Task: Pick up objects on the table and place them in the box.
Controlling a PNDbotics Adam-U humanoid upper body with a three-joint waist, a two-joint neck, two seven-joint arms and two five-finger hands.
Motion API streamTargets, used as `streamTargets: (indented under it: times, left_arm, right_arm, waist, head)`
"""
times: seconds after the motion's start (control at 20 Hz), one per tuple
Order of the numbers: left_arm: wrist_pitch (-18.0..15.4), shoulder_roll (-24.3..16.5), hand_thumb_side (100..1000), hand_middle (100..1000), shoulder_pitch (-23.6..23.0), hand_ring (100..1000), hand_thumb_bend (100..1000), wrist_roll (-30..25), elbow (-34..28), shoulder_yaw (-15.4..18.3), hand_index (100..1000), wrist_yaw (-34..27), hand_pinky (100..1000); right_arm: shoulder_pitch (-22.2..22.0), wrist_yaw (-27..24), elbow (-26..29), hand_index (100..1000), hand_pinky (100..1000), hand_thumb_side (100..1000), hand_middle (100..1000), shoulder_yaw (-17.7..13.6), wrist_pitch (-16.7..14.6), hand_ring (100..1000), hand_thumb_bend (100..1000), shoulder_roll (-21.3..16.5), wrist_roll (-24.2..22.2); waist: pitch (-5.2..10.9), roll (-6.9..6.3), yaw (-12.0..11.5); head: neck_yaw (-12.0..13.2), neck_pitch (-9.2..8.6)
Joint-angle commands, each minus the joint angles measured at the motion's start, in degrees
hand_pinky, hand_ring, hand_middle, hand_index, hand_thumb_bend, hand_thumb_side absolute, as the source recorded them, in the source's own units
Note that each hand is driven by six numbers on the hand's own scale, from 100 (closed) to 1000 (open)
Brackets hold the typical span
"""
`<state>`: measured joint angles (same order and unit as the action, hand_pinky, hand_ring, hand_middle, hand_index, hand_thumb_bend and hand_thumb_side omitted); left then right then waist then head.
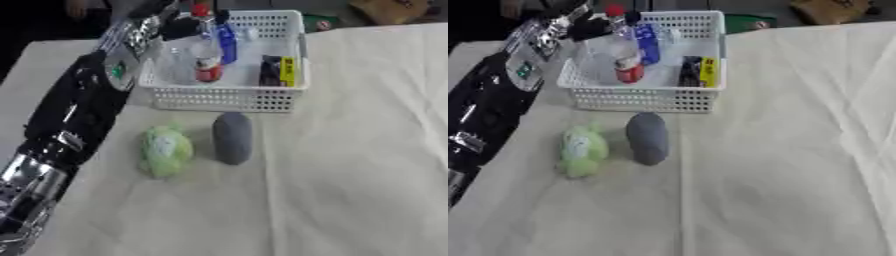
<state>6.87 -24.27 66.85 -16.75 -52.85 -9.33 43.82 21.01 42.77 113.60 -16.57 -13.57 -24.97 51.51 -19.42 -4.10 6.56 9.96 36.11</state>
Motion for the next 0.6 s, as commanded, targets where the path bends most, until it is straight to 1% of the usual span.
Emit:
streamTargets:
  times: [0.05, 0.25, 0.3, 0.45, 0.5, 0.55, 0.6]
  left_arm:
    - [1.2, -1.1, 1000, 1000, 1.8, 1000, 868, -2.3, -0.1, 1.2, 1000, 0.9, 1000]
    - [2.2, -1.0, 1000, 1000, 1.9, 1000, 842, -2.7, -0.2, 1.6, 1000, 1.0, 1000]
    - [2.3, -1.0, 1000, 1000, 1.9, 1000, 820, -2.6, -0.3, 1.6, 1000, 0.9, 1000]
    - [2.3, -1.1, 1000, 1000, 1.8, 1000, 812, -2.4, -0.6, 1.6, 1000, 0.2, 1000]
    - [2.3, -1.2, 1000, 1000, 1.9, 1000, 462, -1.8, -1.0, 1.9, 1000, -0.2, 1000]
    - [2.6, -1.3, 1000, 1000, 1.9, 1000, 462, 0.2, -2.2, 2.6, 1000, -1.2, 1000]
    - [3.0, -1.4, 1000, 1000, 1.8, 1000, 273, 2.1, -3.1, 2.8, 1000, -2.3, 1000]
  right_arm:
    - [0.6, -0.5, 1.0, 827, 901, 1000, 745, -0.5, -0.4, 854, 100, -1.9, 0.5]
    - [0.7, -0.5, 1.0, 826, 901, 1000, 745, -0.5, -0.4, 854, 100, -1.9, 0.5]
    - [0.7, -0.5, 1.0, 826, 901, 1000, 745, -0.5, -0.4, 854, 100, -1.9, 0.5]
    - [0.7, -0.5, 1.0, 826, 901, 1000, 745, -0.5, -0.3, 854, 100, -2.0, 0.5]
    - [0.7, -0.5, 1.0, 826, 901, 1000, 745, -0.5, -0.3, 854, 100, -2.0, 0.5]
    - [0.6, -0.5, 1.0, 826, 901, 1000, 745, -0.6, -0.2, 854, 100, -1.9, 0.5]
    - [0.6, -0.5, 1.0, 826, 901, 1000, 745, -0.6, -0.2, 854, 100, -2.0, 0.5]
  waist:
    - [1.08, 0.37, 0.0]
    - [0.99, 0.37, -0.1]
    - [0.99, 0.39, -0.1]
    - [1.00, 0.45, -0.1]
    - [1.04, 0.51, -0.2]
    - [1.10, 0.61, -0.4]
    - [1.14, 0.65, -0.6]
  head:
    - [-0.1, -0.88]
    - [-0.2, -0.98]
    - [-0.2, -0.98]
    - [-0.2, -0.93]
    - [-0.3, -0.95]
    - [-0.5, -0.87]
    - [-0.6, -0.81]
